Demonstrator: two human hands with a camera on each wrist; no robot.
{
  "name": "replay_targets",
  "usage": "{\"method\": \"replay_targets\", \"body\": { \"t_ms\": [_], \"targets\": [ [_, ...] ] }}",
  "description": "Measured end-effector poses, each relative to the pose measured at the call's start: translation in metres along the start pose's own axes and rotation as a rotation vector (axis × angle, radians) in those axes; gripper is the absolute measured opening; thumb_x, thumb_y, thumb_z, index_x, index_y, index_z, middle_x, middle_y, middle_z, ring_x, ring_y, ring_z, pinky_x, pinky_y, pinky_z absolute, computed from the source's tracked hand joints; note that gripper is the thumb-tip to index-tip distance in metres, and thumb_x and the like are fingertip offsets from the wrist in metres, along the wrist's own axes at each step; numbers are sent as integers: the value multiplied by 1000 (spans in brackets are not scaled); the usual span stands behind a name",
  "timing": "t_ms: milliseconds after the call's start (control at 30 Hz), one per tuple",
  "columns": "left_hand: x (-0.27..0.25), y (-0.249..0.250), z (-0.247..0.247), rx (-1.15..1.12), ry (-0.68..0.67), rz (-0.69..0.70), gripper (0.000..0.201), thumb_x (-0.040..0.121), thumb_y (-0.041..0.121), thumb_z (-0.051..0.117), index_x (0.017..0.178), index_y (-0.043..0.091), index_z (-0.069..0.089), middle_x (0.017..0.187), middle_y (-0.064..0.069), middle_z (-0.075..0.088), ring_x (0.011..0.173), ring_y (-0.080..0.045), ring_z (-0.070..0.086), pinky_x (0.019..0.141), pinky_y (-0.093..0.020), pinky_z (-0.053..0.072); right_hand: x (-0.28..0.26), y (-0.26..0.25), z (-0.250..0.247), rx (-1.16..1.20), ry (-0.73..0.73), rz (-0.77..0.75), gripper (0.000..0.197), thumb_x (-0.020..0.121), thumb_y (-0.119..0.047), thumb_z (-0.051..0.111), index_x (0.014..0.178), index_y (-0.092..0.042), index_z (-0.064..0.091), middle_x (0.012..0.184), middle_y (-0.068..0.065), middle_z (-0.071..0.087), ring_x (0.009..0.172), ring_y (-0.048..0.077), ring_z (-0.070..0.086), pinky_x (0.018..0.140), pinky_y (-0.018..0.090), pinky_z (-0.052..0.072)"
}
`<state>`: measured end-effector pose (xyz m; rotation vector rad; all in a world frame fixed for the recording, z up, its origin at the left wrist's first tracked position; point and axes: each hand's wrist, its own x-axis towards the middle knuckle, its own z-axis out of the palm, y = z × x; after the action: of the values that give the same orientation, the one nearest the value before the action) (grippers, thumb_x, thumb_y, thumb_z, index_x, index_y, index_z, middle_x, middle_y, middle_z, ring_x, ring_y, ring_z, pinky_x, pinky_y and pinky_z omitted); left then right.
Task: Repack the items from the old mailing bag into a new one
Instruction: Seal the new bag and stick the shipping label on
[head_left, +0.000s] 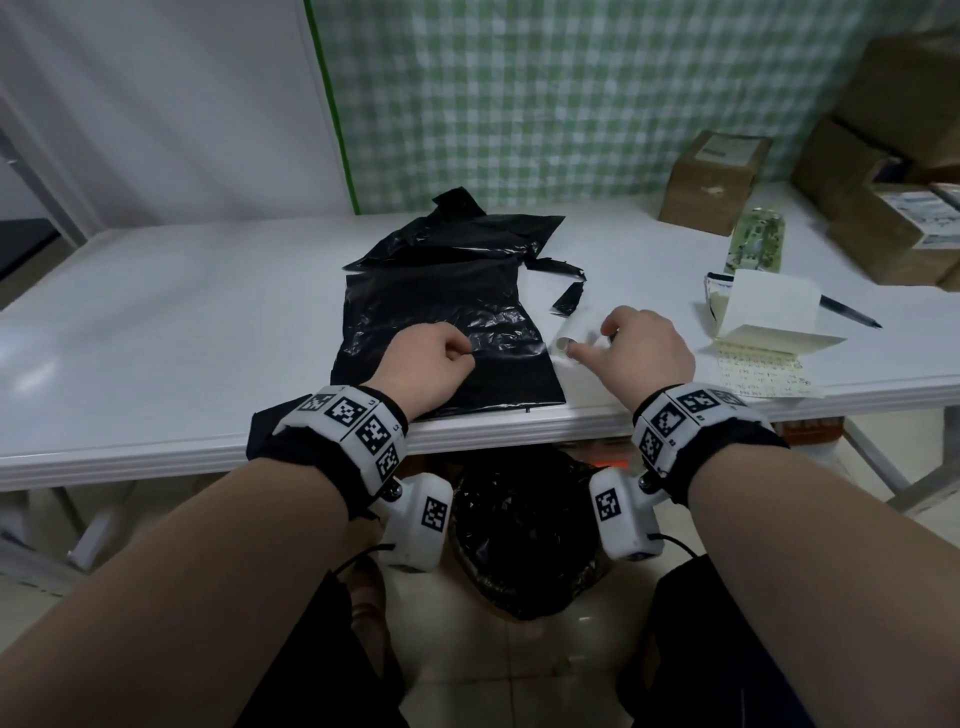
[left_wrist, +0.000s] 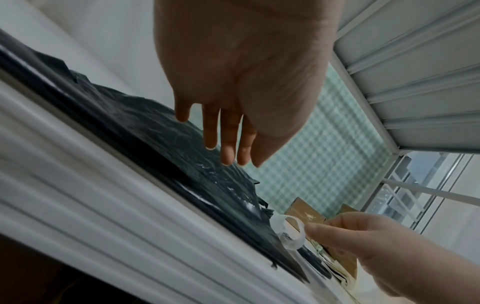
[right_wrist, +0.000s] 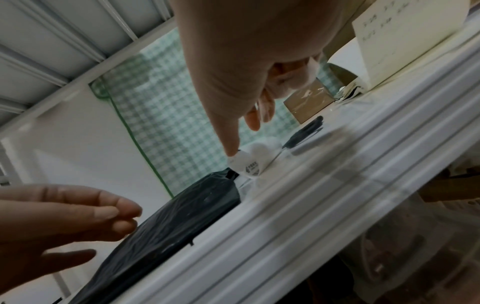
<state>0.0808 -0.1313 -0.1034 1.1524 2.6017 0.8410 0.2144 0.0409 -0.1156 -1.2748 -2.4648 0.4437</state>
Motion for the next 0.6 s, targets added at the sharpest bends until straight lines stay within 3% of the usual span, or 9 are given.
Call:
{"method": "replay_targets", "body": {
  "t_ms": [200,267,367,467,533,600],
  "targets": [
    [0,4,-1,-30,-1,35,22,88,20,56,107,17,67,99,4,66,95,-10,58,82,-17,37,5,-5,2,-32,37,42,31,92,-33,49,101,-10,69,102,14,67,94,34,63,69,30,42],
    [3,5,-1,-45,6,50,21,89,19,55,106,18,68,103,4,66,96,-9,57,83,-17,37,6,-6,0,11,85,66,32,91,-32,48,99,-9,69,100,14,67,90,34,62,68,29,41],
    [7,10,1,-95,15,77,21,89,18,55,106,18,68,106,5,65,99,-8,55,86,-17,37,10,-5,-8,230,124,149,30,87,-36,49,81,-12,66,83,8,64,77,28,55,66,27,38],
    [11,20,3,-212,37,111,21,89,17,56,106,17,68,103,5,65,95,-8,57,83,-17,41,10,-9,-15,558,34,161,24,81,-28,56,62,-14,59,62,3,54,63,21,49,55,24,34],
    [13,27,5,-341,63,109,20,90,15,55,106,17,67,95,4,65,85,-8,58,77,-15,44,6,-14,-19,709,-83,169,24,80,-21,57,57,-12,56,60,4,50,55,17,40,49,25,28],
    [14,31,6,-523,57,64,17,91,16,55,101,19,68,90,4,64,80,-8,58,79,-21,48,3,-18,-21,801,-189,190,24,78,-15,54,55,-12,51,64,5,50,51,15,33,47,24,24]
  ]
}}
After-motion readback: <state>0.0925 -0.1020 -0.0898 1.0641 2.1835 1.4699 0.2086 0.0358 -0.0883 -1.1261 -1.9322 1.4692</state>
